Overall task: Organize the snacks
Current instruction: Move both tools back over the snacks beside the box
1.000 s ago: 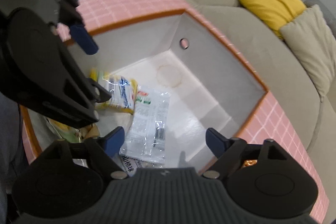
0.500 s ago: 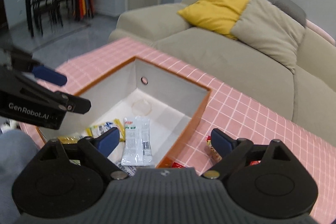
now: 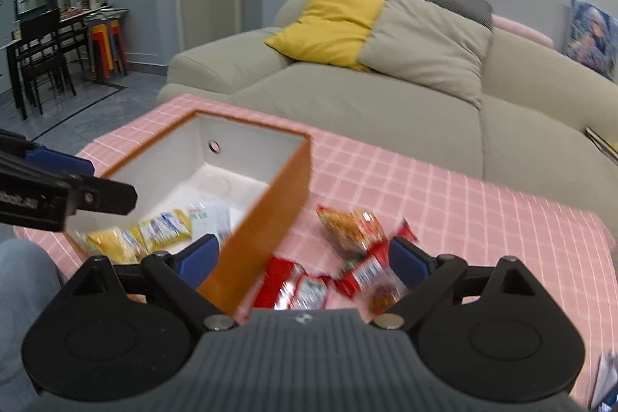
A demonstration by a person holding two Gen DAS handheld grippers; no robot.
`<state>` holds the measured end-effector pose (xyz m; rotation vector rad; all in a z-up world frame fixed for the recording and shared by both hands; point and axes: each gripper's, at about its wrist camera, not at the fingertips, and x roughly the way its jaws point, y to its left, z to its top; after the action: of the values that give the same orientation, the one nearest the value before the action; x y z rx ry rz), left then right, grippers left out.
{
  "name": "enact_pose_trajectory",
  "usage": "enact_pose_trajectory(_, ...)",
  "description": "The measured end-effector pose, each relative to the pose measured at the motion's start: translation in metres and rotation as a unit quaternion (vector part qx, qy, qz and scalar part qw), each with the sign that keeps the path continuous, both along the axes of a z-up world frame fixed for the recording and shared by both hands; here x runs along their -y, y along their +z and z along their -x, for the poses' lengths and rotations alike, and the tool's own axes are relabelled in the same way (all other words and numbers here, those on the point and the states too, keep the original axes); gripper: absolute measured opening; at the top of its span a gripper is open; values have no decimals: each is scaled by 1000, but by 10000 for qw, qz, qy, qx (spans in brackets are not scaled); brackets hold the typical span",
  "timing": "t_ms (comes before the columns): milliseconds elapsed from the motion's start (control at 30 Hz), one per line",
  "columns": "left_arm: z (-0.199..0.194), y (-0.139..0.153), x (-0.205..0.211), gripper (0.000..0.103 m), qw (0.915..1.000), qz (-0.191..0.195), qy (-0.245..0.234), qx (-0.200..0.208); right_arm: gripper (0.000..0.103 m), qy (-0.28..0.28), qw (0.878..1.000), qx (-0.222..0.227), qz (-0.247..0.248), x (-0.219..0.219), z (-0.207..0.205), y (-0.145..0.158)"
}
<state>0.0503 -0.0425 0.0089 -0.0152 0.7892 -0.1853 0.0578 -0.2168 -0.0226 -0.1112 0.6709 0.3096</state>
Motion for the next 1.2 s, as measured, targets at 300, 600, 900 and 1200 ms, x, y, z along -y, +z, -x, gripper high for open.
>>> enact_pose_trajectory(300, 18, -26, 52, 74, 9986, 266, -415, -177, 91, -274, 9987, -387, 209, 48, 22, -44)
enact_pose_trajectory(600, 16, -60, 97, 74, 9990, -44, -298, -331, 90, -472, 9958, -681, 389, 70, 27, -81)
enact_pose_trajectory(900, 2, -95, 116, 74, 9979, -338, 109, -548, 87, -324, 9953, -698, 588, 71, 14, -99)
enact_pose_trajectory(1200, -9, -125, 120, 74, 9924, -313, 830, -853, 82, -364, 9930, -908, 655, 81, -2, -118)
